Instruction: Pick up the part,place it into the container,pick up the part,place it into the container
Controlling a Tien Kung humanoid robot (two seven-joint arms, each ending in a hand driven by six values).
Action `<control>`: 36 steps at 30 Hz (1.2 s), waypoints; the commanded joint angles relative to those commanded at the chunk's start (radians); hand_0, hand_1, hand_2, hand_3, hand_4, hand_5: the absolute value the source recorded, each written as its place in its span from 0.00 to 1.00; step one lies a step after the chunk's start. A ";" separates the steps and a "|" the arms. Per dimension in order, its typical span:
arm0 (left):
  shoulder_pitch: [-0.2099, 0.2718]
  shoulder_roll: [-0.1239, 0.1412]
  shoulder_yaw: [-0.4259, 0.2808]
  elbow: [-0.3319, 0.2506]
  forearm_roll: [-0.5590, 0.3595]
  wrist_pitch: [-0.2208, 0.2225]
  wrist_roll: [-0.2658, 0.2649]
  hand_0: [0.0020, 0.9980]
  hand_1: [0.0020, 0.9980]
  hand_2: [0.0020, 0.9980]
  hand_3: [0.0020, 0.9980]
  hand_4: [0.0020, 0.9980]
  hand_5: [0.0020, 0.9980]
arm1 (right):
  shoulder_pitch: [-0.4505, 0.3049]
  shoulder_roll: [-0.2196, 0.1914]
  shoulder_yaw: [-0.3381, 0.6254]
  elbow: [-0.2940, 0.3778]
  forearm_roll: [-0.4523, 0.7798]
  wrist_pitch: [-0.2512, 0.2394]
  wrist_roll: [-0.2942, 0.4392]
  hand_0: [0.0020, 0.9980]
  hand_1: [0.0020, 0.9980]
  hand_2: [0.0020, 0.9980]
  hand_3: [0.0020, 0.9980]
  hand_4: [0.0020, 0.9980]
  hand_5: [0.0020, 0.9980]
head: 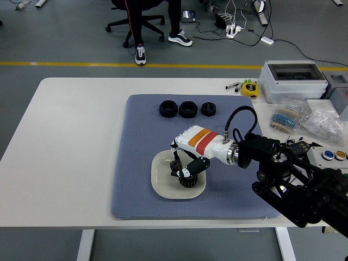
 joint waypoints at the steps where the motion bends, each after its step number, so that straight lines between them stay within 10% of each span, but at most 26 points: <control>1: -0.001 0.000 0.002 0.000 -0.002 0.000 -0.001 0.70 0.67 0.66 0.56 0.64 0.58 | -0.002 -0.002 0.001 -0.002 -0.001 0.003 0.000 0.00 0.00 0.10 0.21 0.80 0.44; 16: -0.007 -0.001 0.017 0.001 -0.030 0.005 -0.008 0.71 0.67 0.66 0.56 0.64 0.58 | -0.013 -0.039 0.022 -0.005 0.027 0.069 0.043 0.00 0.00 0.10 0.23 0.84 0.43; 17: -0.007 -0.001 0.018 0.001 -0.032 0.005 -0.008 0.71 0.67 0.66 0.56 0.64 0.58 | -0.012 -0.040 0.023 -0.005 0.026 0.072 0.046 0.00 0.01 0.11 0.27 1.00 0.55; 36: -0.007 -0.002 0.015 0.001 -0.031 0.004 -0.008 0.71 0.67 0.66 0.56 0.64 0.59 | -0.012 -0.041 0.027 -0.019 0.020 0.076 0.055 0.00 0.02 0.13 0.33 1.00 0.58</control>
